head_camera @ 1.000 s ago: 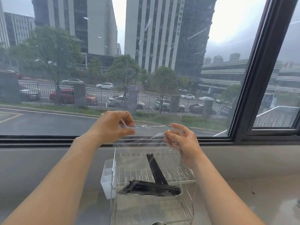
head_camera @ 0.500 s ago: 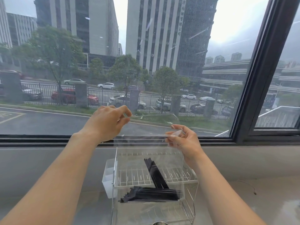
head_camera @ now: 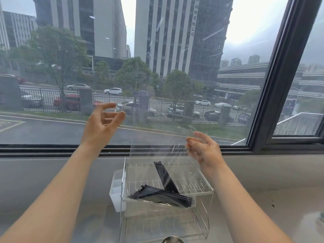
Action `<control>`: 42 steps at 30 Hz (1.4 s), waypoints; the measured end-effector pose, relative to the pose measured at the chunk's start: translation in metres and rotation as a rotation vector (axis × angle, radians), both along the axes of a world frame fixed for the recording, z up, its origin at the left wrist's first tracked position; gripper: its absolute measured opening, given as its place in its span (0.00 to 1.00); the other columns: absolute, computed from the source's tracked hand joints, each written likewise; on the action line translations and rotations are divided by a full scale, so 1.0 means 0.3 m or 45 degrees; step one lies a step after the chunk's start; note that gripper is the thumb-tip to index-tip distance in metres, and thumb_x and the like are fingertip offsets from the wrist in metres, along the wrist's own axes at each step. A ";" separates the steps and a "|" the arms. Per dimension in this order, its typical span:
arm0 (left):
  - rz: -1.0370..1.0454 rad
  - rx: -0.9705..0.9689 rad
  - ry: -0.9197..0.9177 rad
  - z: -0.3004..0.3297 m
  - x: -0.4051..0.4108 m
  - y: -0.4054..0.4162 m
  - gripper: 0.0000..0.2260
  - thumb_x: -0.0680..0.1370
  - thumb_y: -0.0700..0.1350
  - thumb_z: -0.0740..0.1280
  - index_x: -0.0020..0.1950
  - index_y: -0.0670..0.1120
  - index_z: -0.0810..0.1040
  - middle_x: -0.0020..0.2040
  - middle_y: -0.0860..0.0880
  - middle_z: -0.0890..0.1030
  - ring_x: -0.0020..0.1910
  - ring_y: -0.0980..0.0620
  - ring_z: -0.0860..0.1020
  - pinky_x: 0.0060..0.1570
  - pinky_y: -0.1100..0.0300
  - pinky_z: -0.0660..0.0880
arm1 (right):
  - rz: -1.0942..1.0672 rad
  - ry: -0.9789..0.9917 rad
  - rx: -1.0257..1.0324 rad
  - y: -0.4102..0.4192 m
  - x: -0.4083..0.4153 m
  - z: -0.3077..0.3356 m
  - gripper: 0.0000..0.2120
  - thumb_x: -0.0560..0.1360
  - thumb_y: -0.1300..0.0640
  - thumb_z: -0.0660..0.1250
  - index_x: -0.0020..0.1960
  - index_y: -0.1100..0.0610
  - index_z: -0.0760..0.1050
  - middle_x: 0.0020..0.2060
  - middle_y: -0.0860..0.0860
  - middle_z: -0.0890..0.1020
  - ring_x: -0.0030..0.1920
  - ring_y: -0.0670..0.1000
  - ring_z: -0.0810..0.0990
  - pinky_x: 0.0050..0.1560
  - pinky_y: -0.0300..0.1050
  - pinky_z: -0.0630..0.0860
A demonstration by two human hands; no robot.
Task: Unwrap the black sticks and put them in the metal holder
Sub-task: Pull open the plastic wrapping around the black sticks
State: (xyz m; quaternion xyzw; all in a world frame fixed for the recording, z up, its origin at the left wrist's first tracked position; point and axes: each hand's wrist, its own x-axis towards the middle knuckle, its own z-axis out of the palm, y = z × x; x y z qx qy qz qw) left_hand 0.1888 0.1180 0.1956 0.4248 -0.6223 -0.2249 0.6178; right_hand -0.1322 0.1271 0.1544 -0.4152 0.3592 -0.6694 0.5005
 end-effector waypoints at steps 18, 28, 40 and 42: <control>-0.175 0.218 0.155 -0.128 -0.074 -0.011 0.11 0.71 0.52 0.77 0.52 0.55 0.83 0.46 0.49 0.88 0.43 0.51 0.86 0.39 0.57 0.81 | 0.021 -0.738 0.046 -0.024 -0.090 0.058 0.13 0.77 0.70 0.68 0.54 0.53 0.76 0.38 0.52 0.88 0.36 0.50 0.86 0.39 0.45 0.83; 0.075 -0.223 -0.025 0.126 -0.148 0.033 0.05 0.73 0.48 0.78 0.46 0.56 0.85 0.36 0.55 0.87 0.34 0.56 0.86 0.35 0.62 0.83 | 0.047 -0.882 0.075 -0.005 -0.072 -0.045 0.10 0.79 0.68 0.64 0.44 0.55 0.77 0.39 0.53 0.86 0.45 0.53 0.84 0.64 0.56 0.77; 0.330 0.028 -0.662 0.110 -0.110 0.023 0.09 0.81 0.45 0.67 0.60 0.56 0.81 0.51 0.55 0.84 0.38 0.60 0.84 0.49 0.56 0.78 | 0.053 -0.873 0.012 0.016 -0.064 -0.055 0.13 0.80 0.68 0.63 0.45 0.53 0.76 0.38 0.51 0.85 0.45 0.54 0.85 0.65 0.60 0.75; 0.243 -0.052 -0.697 0.129 -0.134 0.043 0.09 0.81 0.45 0.69 0.59 0.55 0.83 0.47 0.57 0.83 0.39 0.61 0.82 0.46 0.59 0.78 | 0.057 -0.852 0.060 0.013 -0.058 -0.061 0.13 0.81 0.68 0.63 0.44 0.52 0.76 0.37 0.50 0.85 0.43 0.54 0.86 0.64 0.60 0.75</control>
